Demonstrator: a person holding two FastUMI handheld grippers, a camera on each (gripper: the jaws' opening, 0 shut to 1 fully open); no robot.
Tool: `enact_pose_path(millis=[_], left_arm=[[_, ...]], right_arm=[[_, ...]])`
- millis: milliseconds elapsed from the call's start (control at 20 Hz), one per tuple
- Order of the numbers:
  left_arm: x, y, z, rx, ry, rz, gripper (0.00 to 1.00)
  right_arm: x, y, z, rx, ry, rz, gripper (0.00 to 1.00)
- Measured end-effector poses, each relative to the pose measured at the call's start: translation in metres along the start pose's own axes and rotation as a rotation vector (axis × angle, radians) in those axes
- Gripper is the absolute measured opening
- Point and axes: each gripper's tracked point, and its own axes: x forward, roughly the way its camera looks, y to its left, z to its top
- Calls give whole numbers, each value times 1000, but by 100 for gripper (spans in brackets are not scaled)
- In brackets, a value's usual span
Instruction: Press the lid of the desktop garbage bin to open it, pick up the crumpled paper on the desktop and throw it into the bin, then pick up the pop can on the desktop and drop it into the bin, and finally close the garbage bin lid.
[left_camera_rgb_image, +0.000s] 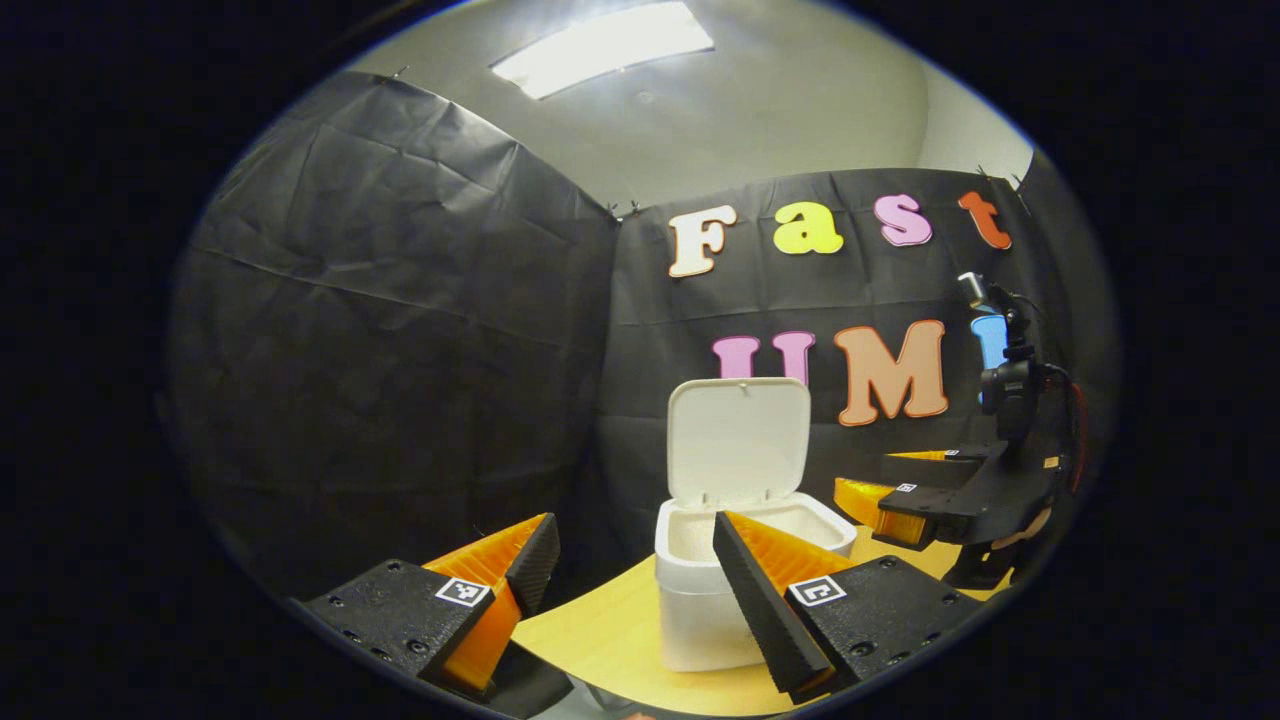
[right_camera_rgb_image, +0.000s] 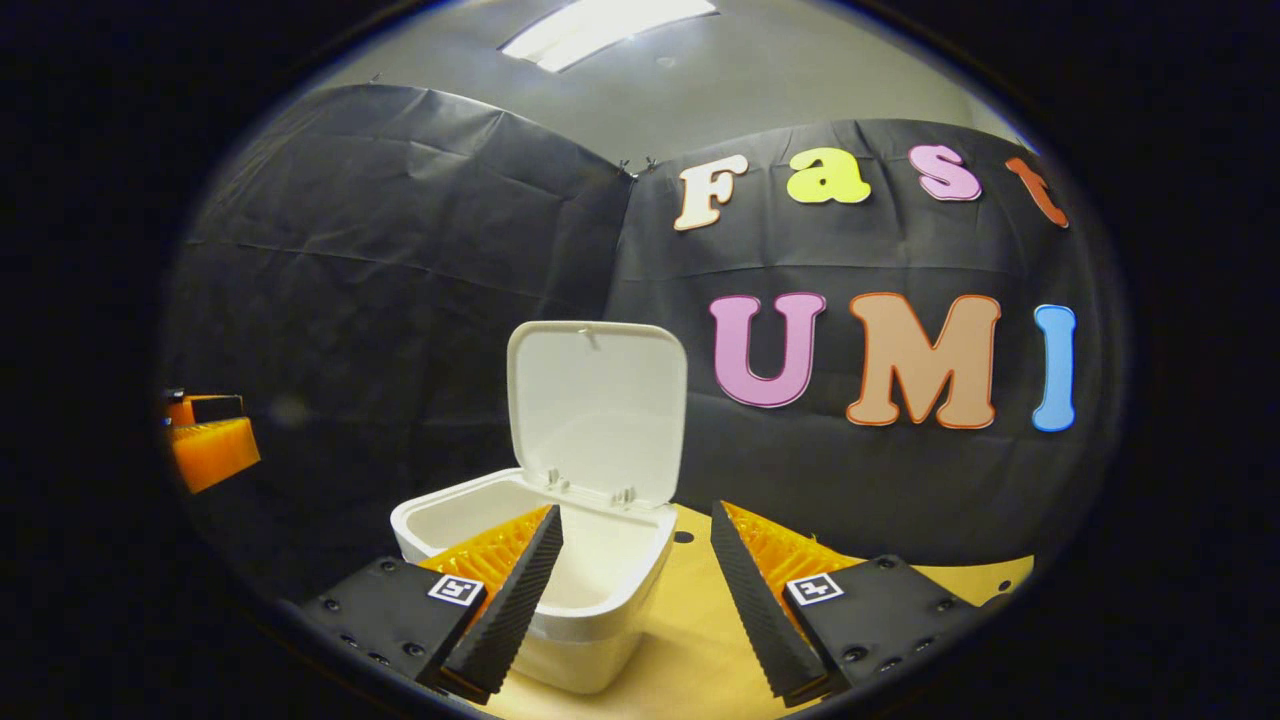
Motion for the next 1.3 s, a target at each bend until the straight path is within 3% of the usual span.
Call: enact_pose_path(millis=[350,850,1050,1300], left_arm=[[21,-90,2,-40,-15,-196,92],[22,-242,-16,-98,20,-524,92],[11,-294,-49,-89,93,-642,93],[-5,-337,-116,-62,226,-722,93]], right_arm=[[-64,-107,12,68,-34,-190,98],[-211,-258,-15,118,-22,-534,98],[-263,-297,-33,133,13,-654,98],[-311,-321,-55,147,56,-749,98]])
